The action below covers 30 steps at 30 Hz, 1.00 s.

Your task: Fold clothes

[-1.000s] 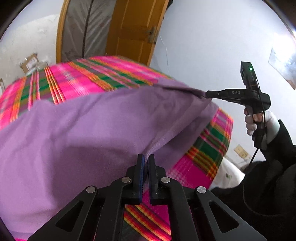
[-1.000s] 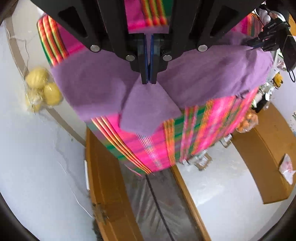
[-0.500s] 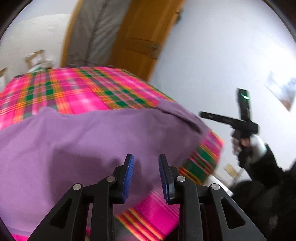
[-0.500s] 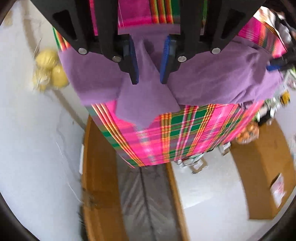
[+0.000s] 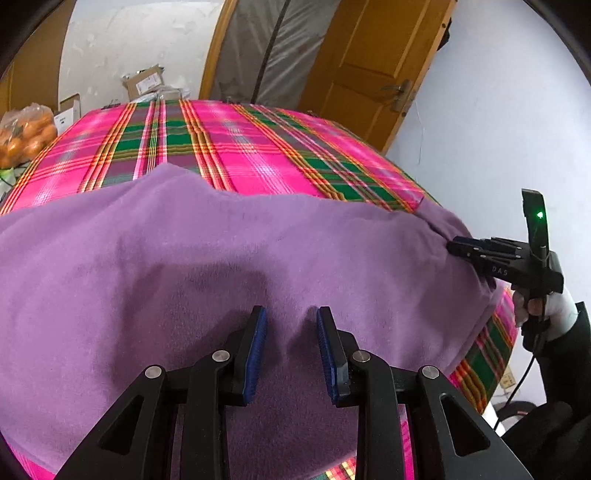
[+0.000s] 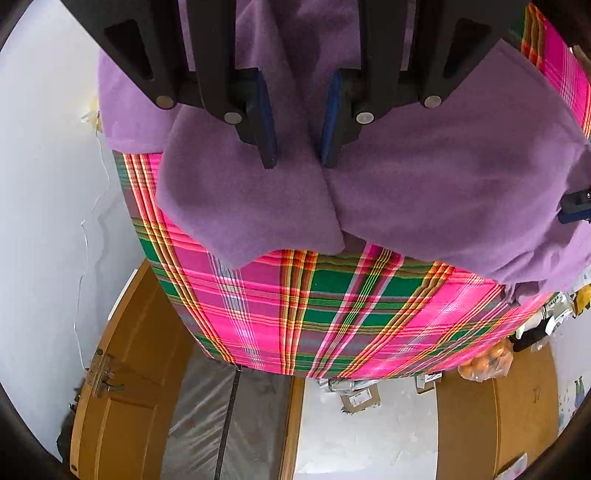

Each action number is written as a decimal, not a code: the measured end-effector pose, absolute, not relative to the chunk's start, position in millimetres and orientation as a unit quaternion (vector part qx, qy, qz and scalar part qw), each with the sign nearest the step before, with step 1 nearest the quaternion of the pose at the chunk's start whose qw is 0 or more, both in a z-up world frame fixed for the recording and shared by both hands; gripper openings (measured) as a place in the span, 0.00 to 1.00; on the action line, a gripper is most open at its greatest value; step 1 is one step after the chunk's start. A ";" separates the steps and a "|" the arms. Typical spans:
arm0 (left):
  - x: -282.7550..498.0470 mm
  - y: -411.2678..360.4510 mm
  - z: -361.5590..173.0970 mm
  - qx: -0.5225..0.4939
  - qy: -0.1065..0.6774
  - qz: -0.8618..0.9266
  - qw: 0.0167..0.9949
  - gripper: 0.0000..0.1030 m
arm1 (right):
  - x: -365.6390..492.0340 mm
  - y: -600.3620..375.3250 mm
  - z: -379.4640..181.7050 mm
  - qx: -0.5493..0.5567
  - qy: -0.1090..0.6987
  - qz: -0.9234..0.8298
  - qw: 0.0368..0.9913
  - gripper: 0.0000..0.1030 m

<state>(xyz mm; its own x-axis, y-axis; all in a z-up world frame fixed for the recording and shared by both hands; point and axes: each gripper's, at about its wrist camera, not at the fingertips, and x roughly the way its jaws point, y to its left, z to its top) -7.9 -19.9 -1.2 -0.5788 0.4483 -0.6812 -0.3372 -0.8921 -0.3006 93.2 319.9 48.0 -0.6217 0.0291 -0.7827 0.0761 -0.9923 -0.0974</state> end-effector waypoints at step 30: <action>-11.7 -7.7 2.7 -0.403 -0.058 0.883 0.234 0.28 | 202.9 523.6 25.3 0.305 -0.435 -0.844 -0.075 0.30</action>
<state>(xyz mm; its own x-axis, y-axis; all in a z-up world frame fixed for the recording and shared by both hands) -11.7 -7.7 2.7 -0.5653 0.4596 -0.6850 -0.3660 -0.8839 -0.2911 202.9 523.6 25.3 -0.8032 -0.1384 -0.5793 -0.3912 -0.6109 0.6883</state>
